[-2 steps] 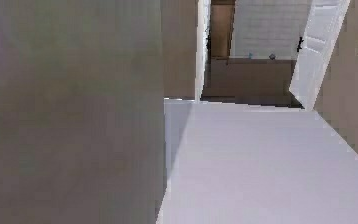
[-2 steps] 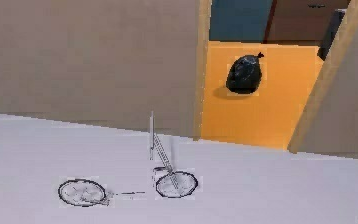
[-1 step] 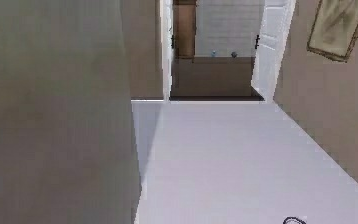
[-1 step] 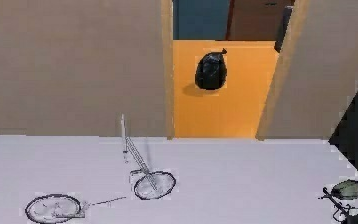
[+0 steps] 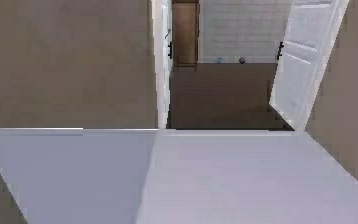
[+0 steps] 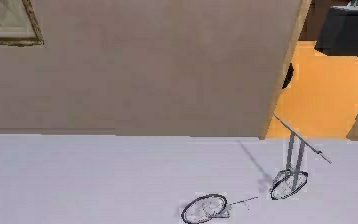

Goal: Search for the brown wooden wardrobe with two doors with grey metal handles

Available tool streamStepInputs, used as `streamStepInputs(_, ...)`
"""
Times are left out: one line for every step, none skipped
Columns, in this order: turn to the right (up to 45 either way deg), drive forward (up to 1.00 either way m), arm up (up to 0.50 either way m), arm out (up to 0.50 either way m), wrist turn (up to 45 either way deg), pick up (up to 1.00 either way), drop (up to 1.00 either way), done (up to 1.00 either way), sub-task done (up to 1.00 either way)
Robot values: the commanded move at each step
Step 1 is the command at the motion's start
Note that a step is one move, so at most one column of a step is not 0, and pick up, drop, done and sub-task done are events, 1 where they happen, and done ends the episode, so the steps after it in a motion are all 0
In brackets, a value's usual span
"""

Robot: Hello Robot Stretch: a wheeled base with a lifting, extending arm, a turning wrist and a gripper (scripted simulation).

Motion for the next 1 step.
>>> streamStepInputs(0.0,0.2,0.0,0.0,0.0,0.0,0.0,0.0,0.0)
